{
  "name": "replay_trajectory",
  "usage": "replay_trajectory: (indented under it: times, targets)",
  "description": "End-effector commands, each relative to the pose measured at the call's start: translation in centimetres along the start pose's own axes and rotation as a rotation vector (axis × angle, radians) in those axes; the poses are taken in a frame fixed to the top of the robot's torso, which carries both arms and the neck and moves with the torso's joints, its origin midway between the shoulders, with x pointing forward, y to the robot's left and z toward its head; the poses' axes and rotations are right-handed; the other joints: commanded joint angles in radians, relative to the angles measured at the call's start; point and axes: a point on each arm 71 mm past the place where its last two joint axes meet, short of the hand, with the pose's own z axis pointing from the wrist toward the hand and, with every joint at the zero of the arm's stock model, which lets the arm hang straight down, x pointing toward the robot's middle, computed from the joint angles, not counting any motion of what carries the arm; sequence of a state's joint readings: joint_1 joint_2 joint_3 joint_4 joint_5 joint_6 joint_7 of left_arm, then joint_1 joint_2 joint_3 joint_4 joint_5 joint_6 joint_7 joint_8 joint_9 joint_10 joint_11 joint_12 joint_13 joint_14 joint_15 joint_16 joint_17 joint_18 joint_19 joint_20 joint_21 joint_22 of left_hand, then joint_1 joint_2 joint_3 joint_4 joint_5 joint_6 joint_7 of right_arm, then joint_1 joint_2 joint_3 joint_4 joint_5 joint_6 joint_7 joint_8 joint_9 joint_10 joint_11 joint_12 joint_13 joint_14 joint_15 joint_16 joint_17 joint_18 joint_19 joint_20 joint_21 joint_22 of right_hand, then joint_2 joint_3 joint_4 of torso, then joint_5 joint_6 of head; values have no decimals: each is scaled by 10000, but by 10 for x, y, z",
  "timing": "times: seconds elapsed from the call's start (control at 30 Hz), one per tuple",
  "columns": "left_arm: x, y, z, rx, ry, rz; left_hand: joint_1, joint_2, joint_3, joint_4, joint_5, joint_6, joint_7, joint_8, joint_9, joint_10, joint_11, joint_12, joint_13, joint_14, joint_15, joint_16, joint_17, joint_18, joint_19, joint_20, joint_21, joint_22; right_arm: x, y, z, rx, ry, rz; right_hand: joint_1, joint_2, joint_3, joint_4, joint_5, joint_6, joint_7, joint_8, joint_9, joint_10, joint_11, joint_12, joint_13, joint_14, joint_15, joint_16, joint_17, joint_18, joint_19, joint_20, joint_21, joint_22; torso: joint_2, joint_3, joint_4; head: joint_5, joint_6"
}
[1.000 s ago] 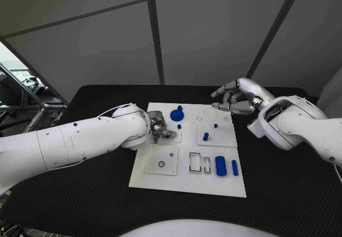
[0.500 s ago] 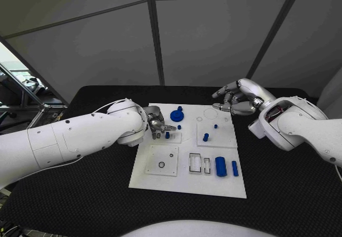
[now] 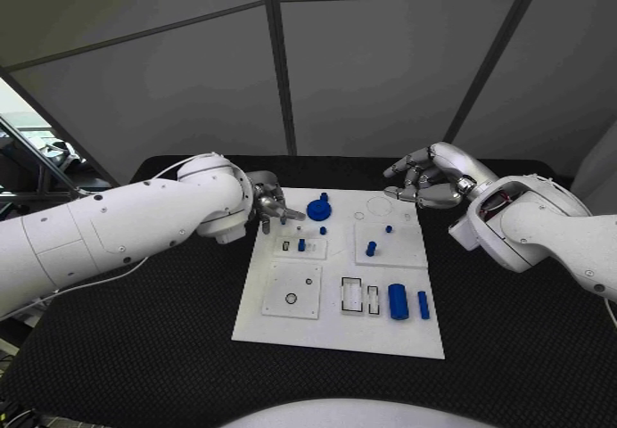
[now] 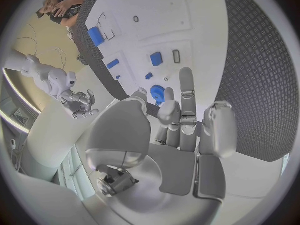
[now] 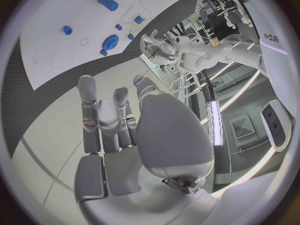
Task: Assemble the parts on the task board
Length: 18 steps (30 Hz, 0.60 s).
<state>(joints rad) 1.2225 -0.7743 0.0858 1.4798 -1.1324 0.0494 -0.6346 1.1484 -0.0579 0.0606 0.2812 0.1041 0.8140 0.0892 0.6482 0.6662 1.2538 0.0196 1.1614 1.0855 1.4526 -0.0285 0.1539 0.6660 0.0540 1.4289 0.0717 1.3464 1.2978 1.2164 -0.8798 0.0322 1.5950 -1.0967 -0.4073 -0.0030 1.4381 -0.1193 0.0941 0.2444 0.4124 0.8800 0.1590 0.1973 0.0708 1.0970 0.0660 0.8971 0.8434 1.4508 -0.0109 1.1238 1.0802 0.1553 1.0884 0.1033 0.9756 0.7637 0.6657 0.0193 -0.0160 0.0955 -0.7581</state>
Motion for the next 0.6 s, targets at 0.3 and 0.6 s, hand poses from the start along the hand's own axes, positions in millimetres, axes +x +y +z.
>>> replay_trajectory:
  times: [0.3, 0.6]
  targets:
    - [-48, 13, 16, 227, 798, -1237, 2177, 531, -393, -49, 2, -284, 705, -1674, -2135, -2929, 662, -5848, -5470, -943, 368, 2087, 1645, 1258, -3629, 475, -7705, -6378, -2, -2, 2, 35, -34, -16, -103, -1, 2, 59, 40, 5, -9, 50, -4, 77, 24, 47, 0, 74, 29, -43, 14, 40, 89, -6, -53, 8, 23, 4, -24, 83, 67]
    - [-48, 17, 36, 8, 749, -933, 1786, 948, -1390, 21, 69, 685, 166, -1654, -3082, -796, 190, -5416, -5976, 765, -89, 10911, 7037, 469, -349, -11, -2724, -2137, -1, -2, 3, 59, -1, -9, -109, 4, 1, 67, 51, 4, -11, 52, -4, 85, 22, 57, 3, 79, 28, -41, 20, 38, 98, -7, -50, 14, 25, -4, -4, 66, 9]
